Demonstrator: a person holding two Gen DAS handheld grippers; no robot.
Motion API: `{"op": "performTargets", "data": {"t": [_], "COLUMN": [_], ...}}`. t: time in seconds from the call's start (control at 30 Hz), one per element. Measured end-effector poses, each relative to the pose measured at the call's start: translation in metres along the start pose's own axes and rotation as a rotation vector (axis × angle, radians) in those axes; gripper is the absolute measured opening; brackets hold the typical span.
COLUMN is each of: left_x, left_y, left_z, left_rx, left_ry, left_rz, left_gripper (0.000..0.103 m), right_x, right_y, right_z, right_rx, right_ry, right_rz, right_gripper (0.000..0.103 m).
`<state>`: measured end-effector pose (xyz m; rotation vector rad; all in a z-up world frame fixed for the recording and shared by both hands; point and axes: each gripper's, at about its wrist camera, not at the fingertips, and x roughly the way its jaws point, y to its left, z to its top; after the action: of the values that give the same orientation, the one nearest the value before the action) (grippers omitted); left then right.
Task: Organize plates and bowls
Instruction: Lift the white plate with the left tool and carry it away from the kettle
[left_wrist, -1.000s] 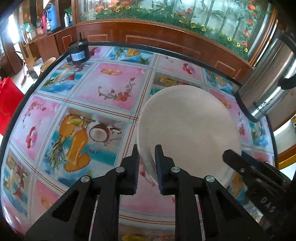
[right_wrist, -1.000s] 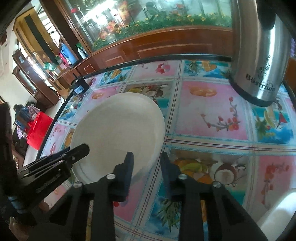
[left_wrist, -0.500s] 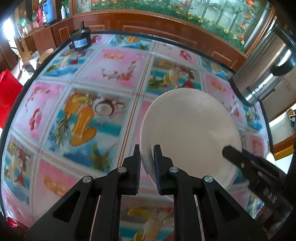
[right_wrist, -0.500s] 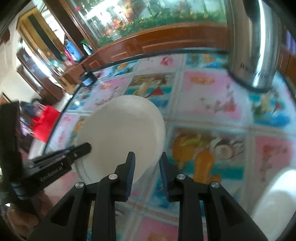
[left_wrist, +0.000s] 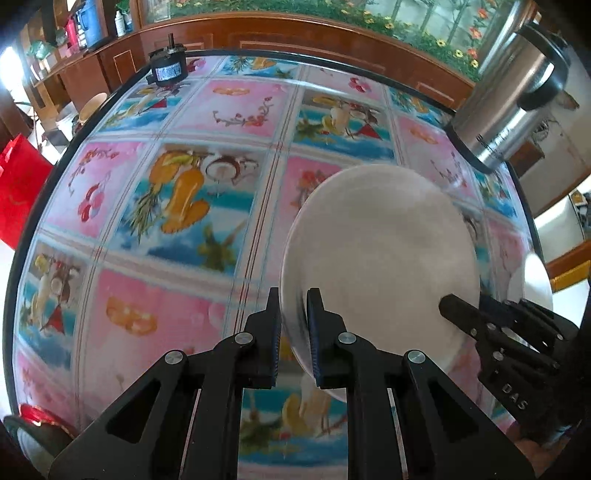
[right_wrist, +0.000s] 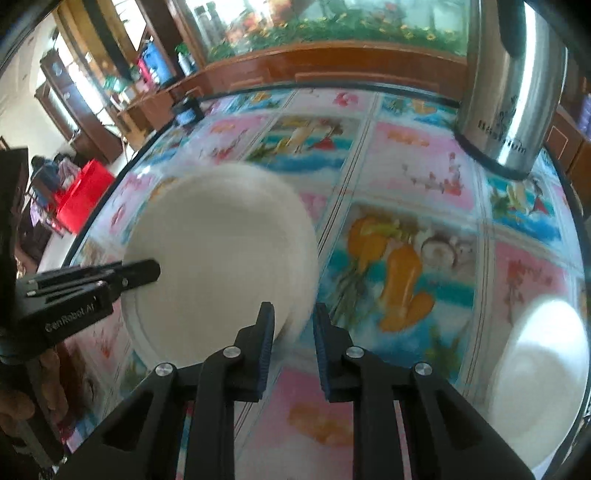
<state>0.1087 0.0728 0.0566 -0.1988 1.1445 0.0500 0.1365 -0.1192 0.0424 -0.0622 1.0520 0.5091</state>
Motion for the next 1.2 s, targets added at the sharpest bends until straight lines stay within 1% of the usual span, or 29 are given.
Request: {"op": "performTargets", "data": {"t": [0.07, 0.2, 0.23, 0.3, 0.33, 0.37, 0.43, 0.5, 0.6, 0.7, 0.8, 0.83, 0.9, 0.93, 1.03, 1.13, 1.2], "left_x": [-0.003, -0.009, -0.01, -0.011, -0.01, -0.01, -0.011, -0.012, -0.014, -0.015, -0.014, -0.013, -0.013, -0.013, -0.014, -0.014, -0.014], "left_y": [0.001, 0.005, 0.006, 0.009, 0.009, 0.011, 0.012, 0.013, 0.013, 0.013, 0.015, 0.016, 0.017, 0.018, 0.017, 0.014, 0.013], "left_z": [-0.006, -0.019, -0.021, -0.026, -0.028, -0.03, -0.033, -0.035, -0.036, -0.038, -0.039, -0.039, -0.039, -0.039, -0.038, -0.039, -0.04], "left_rx": [0.006, 0.008, 0.008, 0.003, 0.003, 0.001, 0.003, 0.0, 0.003, 0.007, -0.001, -0.003, -0.007, -0.008, -0.007, -0.001, 0.0], "left_ry": [0.003, 0.015, 0.013, 0.022, 0.026, 0.03, 0.03, 0.029, 0.028, 0.027, 0.031, 0.033, 0.037, 0.037, 0.036, 0.039, 0.039], "left_rz": [0.0, -0.011, -0.013, -0.022, -0.024, -0.026, -0.025, -0.028, -0.035, -0.038, -0.042, -0.043, -0.043, -0.045, -0.053, -0.053, -0.048], "left_gripper": [0.013, 0.013, 0.013, 0.013, 0.013, 0.013, 0.013, 0.013, 0.013, 0.013, 0.013, 0.013, 0.013, 0.013, 0.013, 0.013, 0.013], "right_x": [-0.001, -0.003, -0.004, -0.007, -0.009, -0.01, -0.012, -0.013, -0.01, -0.006, -0.006, -0.007, -0.007, -0.006, -0.006, -0.006, -0.008], "right_y": [0.002, 0.01, 0.011, 0.015, 0.016, 0.017, 0.018, 0.019, 0.02, 0.023, 0.021, 0.021, 0.022, 0.022, 0.026, 0.035, 0.04], "right_z": [-0.007, -0.015, -0.017, -0.019, -0.019, -0.018, -0.016, -0.014, -0.013, -0.015, -0.015, -0.016, -0.016, -0.017, -0.017, -0.017, -0.019], "right_rx": [0.009, 0.015, 0.019, 0.018, 0.02, 0.023, 0.025, 0.018, 0.003, -0.025, -0.02, -0.018, -0.026, -0.03, -0.058, -0.103, -0.131], "right_ry": [0.011, 0.037, 0.043, 0.051, 0.049, 0.044, 0.041, 0.044, 0.069, 0.084, 0.08, 0.072, 0.071, 0.073, 0.076, 0.083, 0.083], "right_rz": [0.004, 0.063, 0.072, 0.069, 0.054, 0.046, 0.029, 0.008, 0.007, -0.042, -0.03, -0.027, -0.03, -0.031, -0.049, -0.077, -0.108], "right_gripper": [0.021, 0.022, 0.024, 0.032, 0.041, 0.051, 0.062, 0.063, 0.064, 0.064, 0.064, 0.063, 0.044, 0.03, 0.026, 0.016, 0.015]}}
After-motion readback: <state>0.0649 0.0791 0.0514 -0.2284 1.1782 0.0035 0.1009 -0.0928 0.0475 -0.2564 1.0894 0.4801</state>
